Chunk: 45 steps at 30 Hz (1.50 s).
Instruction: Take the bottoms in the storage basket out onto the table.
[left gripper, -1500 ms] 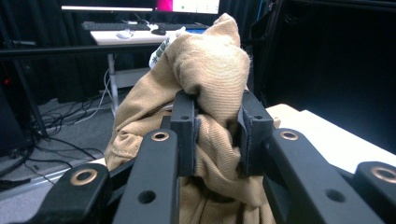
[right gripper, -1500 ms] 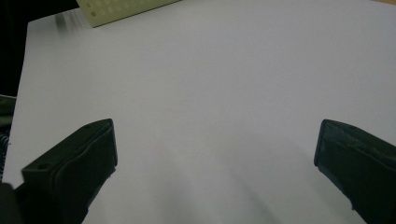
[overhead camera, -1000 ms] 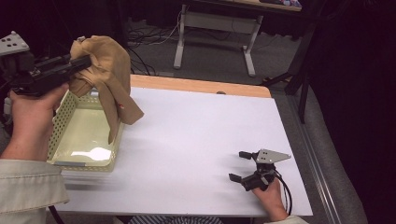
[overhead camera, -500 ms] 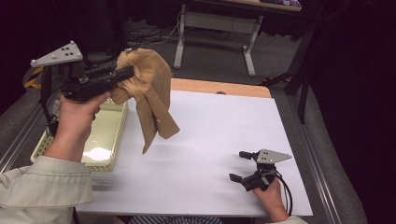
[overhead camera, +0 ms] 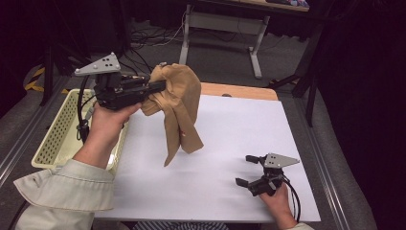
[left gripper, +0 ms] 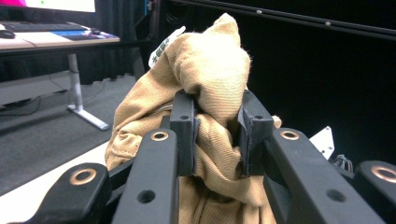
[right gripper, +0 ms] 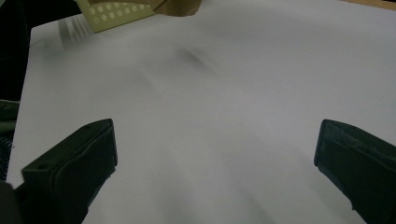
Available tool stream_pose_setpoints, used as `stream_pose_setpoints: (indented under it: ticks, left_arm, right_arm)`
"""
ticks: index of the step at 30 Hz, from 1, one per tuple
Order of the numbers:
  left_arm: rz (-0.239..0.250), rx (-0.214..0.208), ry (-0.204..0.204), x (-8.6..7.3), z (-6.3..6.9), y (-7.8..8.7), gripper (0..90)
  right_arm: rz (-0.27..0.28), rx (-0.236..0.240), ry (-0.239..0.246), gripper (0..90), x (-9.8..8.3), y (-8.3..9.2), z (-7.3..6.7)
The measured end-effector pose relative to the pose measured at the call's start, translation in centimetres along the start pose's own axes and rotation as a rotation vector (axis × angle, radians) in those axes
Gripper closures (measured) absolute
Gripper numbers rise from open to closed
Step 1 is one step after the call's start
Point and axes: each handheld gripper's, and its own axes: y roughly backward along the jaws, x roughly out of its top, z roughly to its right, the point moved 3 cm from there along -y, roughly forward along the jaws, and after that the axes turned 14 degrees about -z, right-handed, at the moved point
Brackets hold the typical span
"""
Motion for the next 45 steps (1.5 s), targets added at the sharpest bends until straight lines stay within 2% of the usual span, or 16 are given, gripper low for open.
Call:
stream_pose_setpoints:
  ticks: [15, 26, 33, 37, 39, 45]
  left_arm:
    - [-0.042, -0.100, -0.023, -1.0, 1.3, -5.6, 72.1]
    - [-0.092, -0.172, -0.010, -2.3, 1.8, -9.5, 71.6]
    - [-0.131, -0.170, 0.001, -3.2, 1.4, -11.6, 70.7]
    - [-0.156, -0.148, -0.004, -3.7, 1.0, -12.5, 70.2]
    - [-0.196, -0.115, -0.005, -4.4, 0.4, -13.5, 69.9]
    - [-0.261, -0.089, 0.014, -5.6, -0.9, -15.3, 69.1]
  right_arm:
    - [0.002, -0.017, -0.010, 0.0, -0.1, 0.1, 0.1]
    - [0.005, -0.023, -0.011, 0.0, -0.1, 0.1, 0.1]
    - [0.001, -0.027, -0.010, 0.0, -0.1, 0.1, 0.0]
    - [0.001, -0.026, -0.011, 0.0, -0.1, 0.1, 0.0]
    - [0.000, -0.026, -0.011, 0.0, -0.1, 0.1, 0.0]
    - [-0.001, -0.026, -0.010, 0.0, -0.1, 0.1, 0.0]
